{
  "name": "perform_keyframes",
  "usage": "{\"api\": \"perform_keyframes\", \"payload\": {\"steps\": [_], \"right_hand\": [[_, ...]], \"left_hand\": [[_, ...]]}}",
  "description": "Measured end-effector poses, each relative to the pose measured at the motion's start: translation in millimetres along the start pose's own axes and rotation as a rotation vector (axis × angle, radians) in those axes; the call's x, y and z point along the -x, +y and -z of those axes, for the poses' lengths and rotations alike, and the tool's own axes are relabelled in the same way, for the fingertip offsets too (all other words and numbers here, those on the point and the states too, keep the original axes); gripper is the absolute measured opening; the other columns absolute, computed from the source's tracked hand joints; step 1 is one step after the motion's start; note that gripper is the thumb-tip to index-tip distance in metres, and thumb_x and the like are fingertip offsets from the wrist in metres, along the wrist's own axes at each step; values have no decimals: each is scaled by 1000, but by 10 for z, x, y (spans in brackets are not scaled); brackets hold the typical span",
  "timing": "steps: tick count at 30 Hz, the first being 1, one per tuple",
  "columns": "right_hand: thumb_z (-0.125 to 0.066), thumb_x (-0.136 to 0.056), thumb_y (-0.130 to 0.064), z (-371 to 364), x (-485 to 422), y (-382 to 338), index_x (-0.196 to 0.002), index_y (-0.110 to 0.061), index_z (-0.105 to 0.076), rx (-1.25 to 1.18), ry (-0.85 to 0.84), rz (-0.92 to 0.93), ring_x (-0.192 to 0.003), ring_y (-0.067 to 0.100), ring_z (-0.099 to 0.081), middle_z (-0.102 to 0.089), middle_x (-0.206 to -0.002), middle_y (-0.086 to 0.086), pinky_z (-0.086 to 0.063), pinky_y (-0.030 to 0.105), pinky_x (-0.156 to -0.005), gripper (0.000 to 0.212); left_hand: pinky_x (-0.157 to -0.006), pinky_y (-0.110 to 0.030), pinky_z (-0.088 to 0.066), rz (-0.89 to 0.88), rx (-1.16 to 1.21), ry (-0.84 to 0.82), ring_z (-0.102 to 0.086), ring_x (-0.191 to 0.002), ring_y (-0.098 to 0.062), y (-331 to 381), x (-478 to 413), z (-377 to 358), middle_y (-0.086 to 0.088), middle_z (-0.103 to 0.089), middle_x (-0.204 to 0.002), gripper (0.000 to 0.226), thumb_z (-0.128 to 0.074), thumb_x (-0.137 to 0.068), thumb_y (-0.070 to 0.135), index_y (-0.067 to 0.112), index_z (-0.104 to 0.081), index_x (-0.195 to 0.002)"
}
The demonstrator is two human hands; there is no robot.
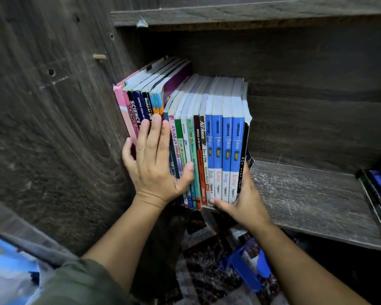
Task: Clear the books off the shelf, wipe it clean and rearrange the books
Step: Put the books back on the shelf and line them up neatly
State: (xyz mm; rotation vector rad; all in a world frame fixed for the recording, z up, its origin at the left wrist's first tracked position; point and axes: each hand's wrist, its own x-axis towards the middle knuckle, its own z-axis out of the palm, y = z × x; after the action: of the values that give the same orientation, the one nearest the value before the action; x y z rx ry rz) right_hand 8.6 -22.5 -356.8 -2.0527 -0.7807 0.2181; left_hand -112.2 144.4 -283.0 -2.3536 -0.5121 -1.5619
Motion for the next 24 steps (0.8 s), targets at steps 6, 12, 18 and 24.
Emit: {"api": "perform_keyframes", "payload": {"steps": [6, 12, 18, 24], "right_hand": [[-85, -50, -53, -1, 8, 30, -149, -46, 7, -16, -12, -25, -134, 17, -42, -39, -150, -9, -43, 57, -103, 135], [-86, -58, -42, 18, 11, 3, -146, -49, 16, 24, -29, -8, -140, 17, -34, -26, -157, -10, -39, 56, -107, 136], [-85, -59, -53, 119, -8, 20, -145, -53, 15, -79, -107, -7, -138, 14, -36, -33, -154, -10, -33, 50, -112, 132], [-52, -91, -20, 428, -147, 54, -148, -30, -28, -502, -260, -96, -97, -10, -56, -54, -127, -11, -44, 10, -78, 63]], "left_hand": [[-109, -44, -25, 39, 70, 19, -31, -141, -28, 12, -551, 406, -11, -45, -144, 54, -50, -88, 21, 3, -46, -139], [-101, -39, -29, 130, 151, -103, -39, -137, -21, 46, -761, 487, 3, -59, -129, 40, -45, -81, 14, 18, -70, -112], [-114, -48, -18, 148, 185, -123, -18, -146, -26, 165, -604, 386, -10, -36, -151, 59, -47, -91, 30, 7, -39, -145], [-119, -48, 4, 125, 129, -206, 14, -147, -27, 321, 79, -59, -13, 20, -158, 88, -29, -92, 52, 4, 18, -149]]}}
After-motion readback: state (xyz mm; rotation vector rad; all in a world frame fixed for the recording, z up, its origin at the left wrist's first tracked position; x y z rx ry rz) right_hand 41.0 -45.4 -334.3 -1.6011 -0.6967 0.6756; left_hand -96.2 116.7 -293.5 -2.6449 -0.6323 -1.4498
